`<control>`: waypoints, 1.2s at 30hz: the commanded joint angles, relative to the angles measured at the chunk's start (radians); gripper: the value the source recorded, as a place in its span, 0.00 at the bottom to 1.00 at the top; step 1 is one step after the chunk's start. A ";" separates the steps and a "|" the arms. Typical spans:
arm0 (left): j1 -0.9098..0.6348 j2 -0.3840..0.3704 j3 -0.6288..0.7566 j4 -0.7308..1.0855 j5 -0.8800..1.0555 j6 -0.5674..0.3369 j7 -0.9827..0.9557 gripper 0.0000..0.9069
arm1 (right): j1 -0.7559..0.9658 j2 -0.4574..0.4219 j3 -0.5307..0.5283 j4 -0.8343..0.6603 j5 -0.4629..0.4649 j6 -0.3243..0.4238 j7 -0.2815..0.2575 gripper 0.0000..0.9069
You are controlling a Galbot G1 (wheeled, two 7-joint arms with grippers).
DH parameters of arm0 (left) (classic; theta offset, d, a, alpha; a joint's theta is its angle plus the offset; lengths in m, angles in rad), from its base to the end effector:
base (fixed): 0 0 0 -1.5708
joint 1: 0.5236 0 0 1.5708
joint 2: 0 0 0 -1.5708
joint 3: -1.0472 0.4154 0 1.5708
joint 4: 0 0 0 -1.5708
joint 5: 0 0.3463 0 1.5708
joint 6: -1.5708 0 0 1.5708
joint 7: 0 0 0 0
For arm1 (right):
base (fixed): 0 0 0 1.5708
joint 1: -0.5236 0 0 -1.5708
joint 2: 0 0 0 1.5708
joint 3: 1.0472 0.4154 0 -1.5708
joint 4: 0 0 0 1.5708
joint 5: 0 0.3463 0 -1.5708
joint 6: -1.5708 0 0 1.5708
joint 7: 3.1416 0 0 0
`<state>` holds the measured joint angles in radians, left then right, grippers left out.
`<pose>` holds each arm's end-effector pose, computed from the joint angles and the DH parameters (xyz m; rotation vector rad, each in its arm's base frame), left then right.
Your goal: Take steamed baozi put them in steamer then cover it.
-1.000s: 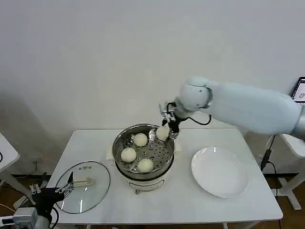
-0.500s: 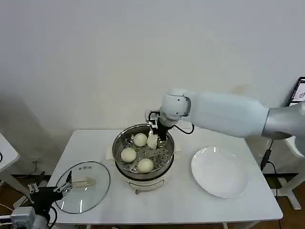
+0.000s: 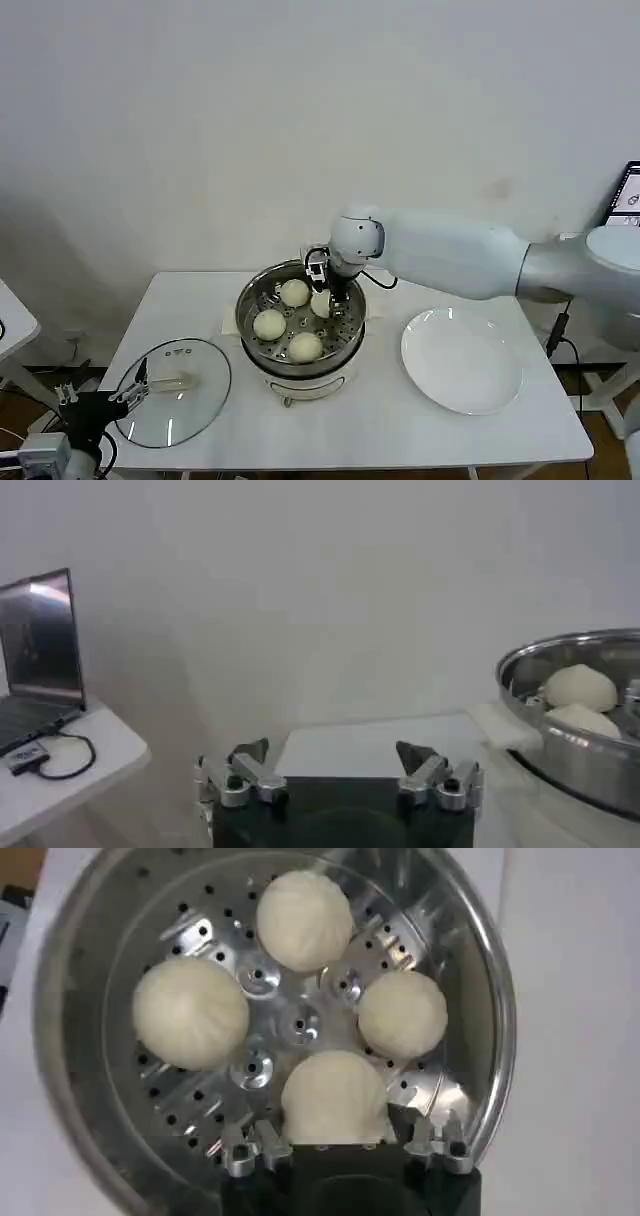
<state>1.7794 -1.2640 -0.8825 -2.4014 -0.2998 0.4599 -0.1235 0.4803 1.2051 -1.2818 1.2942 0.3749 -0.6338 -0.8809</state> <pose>0.0774 0.1264 -0.2410 0.2519 -2.8255 -0.2554 0.5882 0.1202 -0.1030 1.3400 -1.4141 1.4939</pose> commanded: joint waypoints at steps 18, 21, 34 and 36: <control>0.006 -0.003 -0.007 -0.006 -0.001 0.000 0.002 1.00 | -0.034 0.009 0.008 -0.026 -0.063 0.005 -0.005 1.00; 0.006 -0.004 -0.005 -0.008 -0.001 0.000 0.002 1.00 | -0.023 -0.004 0.019 -0.007 -0.056 0.001 0.003 1.00; -0.003 0.000 0.009 -0.010 -0.008 0.007 -0.001 1.00 | 0.052 -0.288 0.177 0.314 0.080 -0.010 0.126 1.00; -0.003 0.000 0.009 -0.009 -0.006 0.007 0.000 1.00 | 0.018 -0.344 0.213 0.368 0.109 -0.002 0.194 1.00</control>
<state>1.7759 -1.2649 -0.8734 -2.4106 -0.3075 0.4665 -0.1242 0.5048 1.0766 -1.1841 1.4335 0.3920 -0.6423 -0.8223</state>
